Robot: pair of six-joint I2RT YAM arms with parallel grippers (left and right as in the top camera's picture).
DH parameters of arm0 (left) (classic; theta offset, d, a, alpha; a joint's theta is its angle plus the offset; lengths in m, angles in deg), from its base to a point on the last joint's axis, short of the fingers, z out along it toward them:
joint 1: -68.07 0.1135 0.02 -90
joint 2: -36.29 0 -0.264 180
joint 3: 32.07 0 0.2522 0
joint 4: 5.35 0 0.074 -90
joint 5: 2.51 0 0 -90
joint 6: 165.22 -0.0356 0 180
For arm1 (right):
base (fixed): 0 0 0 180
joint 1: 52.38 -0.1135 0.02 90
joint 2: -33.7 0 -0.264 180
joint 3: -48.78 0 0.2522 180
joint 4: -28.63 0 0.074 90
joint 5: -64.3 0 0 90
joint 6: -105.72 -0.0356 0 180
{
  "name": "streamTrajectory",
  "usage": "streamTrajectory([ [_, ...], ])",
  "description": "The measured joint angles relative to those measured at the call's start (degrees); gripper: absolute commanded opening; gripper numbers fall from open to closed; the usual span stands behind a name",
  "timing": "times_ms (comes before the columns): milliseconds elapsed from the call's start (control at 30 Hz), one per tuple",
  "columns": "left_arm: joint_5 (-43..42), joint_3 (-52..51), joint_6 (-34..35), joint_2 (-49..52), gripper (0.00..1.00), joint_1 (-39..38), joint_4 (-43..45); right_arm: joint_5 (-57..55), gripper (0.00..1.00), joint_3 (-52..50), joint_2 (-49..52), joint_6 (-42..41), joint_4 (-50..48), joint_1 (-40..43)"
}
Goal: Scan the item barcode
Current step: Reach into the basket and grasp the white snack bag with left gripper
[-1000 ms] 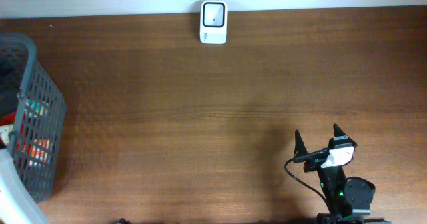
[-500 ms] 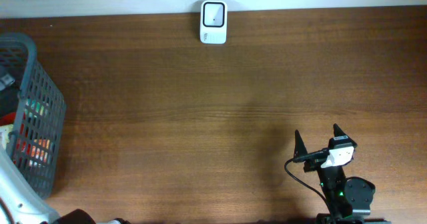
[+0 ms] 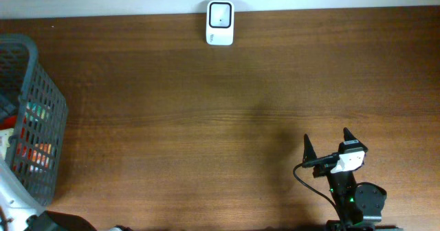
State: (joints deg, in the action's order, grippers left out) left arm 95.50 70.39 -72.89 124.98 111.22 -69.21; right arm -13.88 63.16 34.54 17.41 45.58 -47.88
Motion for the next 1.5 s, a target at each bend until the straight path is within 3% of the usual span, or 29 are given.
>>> streamTrajectory([
  [533,1.03,-0.98,-12.92,5.18,0.95,0.42,1.77,0.0,0.99,0.0,0.0,-0.02,0.0,0.0],
  [933,1.01,-2.25,-16.11,6.58,0.94,1.11,1.77,0.0,0.99,0.0,0.0,0.0,0.0,0.0],
  [1233,-2.12,-3.98,-16.55,6.58,0.98,7.63,2.29,0.0,0.99,0.0,0.0,0.02,0.0,0.0],
  [1500,-2.64,-4.22,-22.82,9.2,0.88,9.38,2.93,-0.02,0.99,0.0,0.0,-0.02,0.0,0.0],
])
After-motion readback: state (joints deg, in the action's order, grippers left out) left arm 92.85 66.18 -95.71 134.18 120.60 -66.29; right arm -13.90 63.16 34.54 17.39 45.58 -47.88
